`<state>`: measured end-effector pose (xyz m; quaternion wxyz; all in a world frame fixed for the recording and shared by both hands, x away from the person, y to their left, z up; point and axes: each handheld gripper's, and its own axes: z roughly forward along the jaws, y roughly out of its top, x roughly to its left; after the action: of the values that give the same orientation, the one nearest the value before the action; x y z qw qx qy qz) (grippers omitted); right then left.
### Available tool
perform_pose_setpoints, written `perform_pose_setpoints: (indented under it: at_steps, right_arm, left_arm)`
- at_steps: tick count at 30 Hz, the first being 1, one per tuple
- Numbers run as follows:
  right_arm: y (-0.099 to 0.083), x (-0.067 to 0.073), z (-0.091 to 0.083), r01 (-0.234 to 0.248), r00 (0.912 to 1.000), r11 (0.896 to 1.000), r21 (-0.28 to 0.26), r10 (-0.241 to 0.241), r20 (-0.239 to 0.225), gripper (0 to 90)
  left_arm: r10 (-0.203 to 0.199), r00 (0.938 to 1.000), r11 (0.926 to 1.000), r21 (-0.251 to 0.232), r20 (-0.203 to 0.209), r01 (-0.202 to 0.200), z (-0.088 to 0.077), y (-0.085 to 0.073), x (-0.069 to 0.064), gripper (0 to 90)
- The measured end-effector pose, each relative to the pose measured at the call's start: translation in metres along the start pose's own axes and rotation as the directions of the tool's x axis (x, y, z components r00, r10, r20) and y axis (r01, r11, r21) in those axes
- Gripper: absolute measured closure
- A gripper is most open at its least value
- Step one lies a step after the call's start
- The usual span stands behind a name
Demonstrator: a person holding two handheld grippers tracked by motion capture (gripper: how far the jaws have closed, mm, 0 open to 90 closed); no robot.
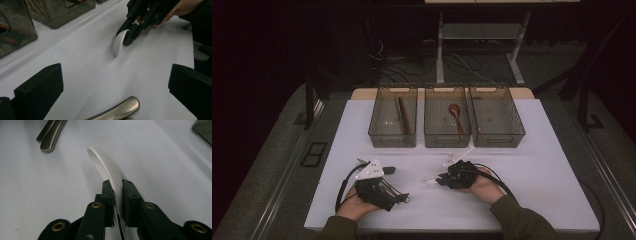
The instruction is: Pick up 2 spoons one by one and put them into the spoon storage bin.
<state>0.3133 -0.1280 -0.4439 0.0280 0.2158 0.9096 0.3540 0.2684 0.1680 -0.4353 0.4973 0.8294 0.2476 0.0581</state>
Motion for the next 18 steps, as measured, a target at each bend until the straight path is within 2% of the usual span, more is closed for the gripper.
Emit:
perform_pose_setpoints:
  at_steps: [2,4,7,10,18]
  right_arm:
    - [0.0,-0.001,-0.001,0.0,1.0,1.0,-0.003,0.0,0.003,81.0]
    - [0.0,0.0,-0.002,-0.023,0.9997,1.0,-0.01,0.023,0.001,81.0]
    - [0.0,-0.001,-0.005,-0.01,0.9998,1.0,-0.014,0.011,0.015,81.0]
    - [0.001,0.0,-0.007,-0.036,0.9993,0.999,-0.025,0.036,0.007,81.0]
    - [0.001,-0.003,-0.014,-0.042,0.9989,0.998,-0.041,0.043,0.021,81.0]
  left_arm:
    - [-0.001,1.0,1.0,0.0,0.0,0.001,0.0,0.0,0.0,0.0]
    - [-0.001,1.0,1.0,-0.001,0.0,0.001,0.0,0.0,0.0,0.0]
    - [0.004,1.0,1.0,0.007,0.0,-0.004,-0.001,0.0,0.001,0.0]
    - [0.001,1.0,1.0,0.005,0.0,-0.001,-0.001,0.0,0.001,0.0]
    - [0.002,1.0,1.0,0.006,0.001,-0.002,-0.001,0.0,0.001,0.0]
